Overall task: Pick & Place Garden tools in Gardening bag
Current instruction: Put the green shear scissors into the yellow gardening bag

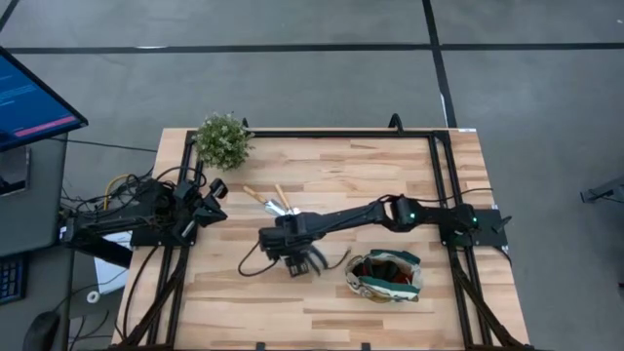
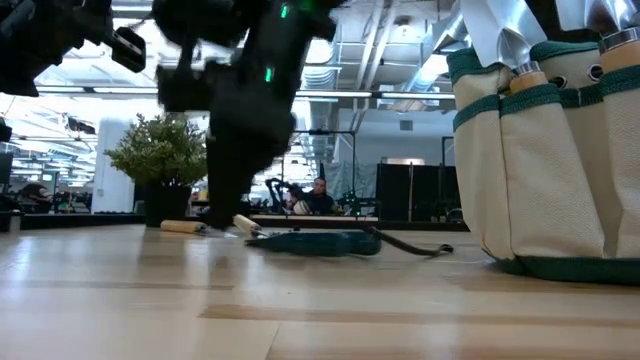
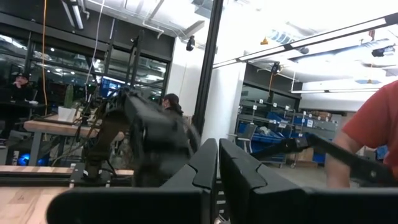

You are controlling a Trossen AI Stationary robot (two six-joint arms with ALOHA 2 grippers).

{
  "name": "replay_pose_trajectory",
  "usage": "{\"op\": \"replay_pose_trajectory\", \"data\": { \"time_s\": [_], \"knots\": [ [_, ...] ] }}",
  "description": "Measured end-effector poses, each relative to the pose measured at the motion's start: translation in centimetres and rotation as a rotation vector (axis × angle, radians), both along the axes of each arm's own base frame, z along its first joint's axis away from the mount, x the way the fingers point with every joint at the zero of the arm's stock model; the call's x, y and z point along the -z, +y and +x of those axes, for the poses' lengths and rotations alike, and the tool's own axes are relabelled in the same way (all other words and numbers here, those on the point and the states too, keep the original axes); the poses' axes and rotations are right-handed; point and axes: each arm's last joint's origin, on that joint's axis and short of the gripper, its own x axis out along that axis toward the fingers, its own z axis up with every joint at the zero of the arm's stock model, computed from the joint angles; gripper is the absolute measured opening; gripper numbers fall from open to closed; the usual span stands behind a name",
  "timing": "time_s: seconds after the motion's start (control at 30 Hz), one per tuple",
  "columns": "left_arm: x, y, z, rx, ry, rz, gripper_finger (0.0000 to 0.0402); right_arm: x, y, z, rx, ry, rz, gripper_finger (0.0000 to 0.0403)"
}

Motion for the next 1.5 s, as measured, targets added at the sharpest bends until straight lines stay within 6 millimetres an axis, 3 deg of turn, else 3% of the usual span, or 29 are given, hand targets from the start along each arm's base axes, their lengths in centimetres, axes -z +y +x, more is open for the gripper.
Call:
{"op": "replay_pose_trajectory", "data": {
  "time_s": [0.17, 0.37, 0.53, 0.73, 1.03, 1.5],
  "knots": [
    [0.0, 0.0, 0.0, 0.002, -0.001, 0.001, 0.0017, -6.0, 0.0, -1.5, 0.263, -0.064, 0.086, 0.0211],
    [0.0, 0.0, 0.0, 0.001, 0.0, 0.001, 0.0017, -6.5, 0.7, -4.3, 0.635, 0.111, 0.023, 0.0228],
    [0.0, 0.0, 0.0, 0.0, -0.001, 0.0, 0.0017, -3.3, 1.0, -4.5, 0.708, 0.281, 0.013, 0.0255],
    [0.0, 0.0, 0.0, -0.001, 0.0, 0.0, 0.0017, -0.6, 0.5, -3.9, 0.669, 0.344, 0.006, 0.0266],
    [0.0, 0.0, 0.0, -0.001, 0.0, 0.0, 0.0017, -0.7, -1.4, -3.6, 0.651, 0.33, -0.013, 0.0266],
    [0.0, 0.0, 0.0, 0.0, 0.0, 0.0, 0.0017, 2.5, 0.5, -4.1, 0.607, 0.35, 0.025, 0.0261]
  ]
}}
